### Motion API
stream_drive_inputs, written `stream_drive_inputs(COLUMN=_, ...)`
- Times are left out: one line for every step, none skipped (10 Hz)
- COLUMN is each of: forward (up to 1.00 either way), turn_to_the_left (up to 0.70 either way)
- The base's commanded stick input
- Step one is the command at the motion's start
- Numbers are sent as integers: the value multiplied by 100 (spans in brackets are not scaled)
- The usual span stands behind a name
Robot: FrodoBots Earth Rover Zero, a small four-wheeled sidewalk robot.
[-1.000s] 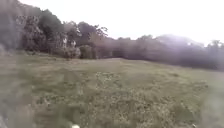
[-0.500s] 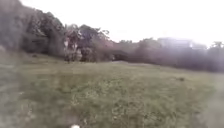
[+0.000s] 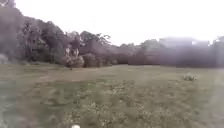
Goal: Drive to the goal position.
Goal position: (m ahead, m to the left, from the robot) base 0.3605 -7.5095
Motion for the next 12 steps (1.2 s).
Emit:
stream_drive_inputs(forward=70, turn_to_the_left=-12)
stream_drive_inputs(forward=70, turn_to_the_left=-13)
stream_drive_inputs(forward=70, turn_to_the_left=-12)
stream_drive_inputs(forward=70, turn_to_the_left=-13)
stream_drive_inputs(forward=70, turn_to_the_left=-11)
stream_drive_inputs(forward=70, turn_to_the_left=-1)
stream_drive_inputs(forward=70, turn_to_the_left=0)
stream_drive_inputs(forward=70, turn_to_the_left=0)
stream_drive_inputs(forward=70, turn_to_the_left=0)
stream_drive_inputs(forward=70, turn_to_the_left=0)
stream_drive_inputs(forward=70, turn_to_the_left=0)
stream_drive_inputs(forward=70, turn_to_the_left=0)
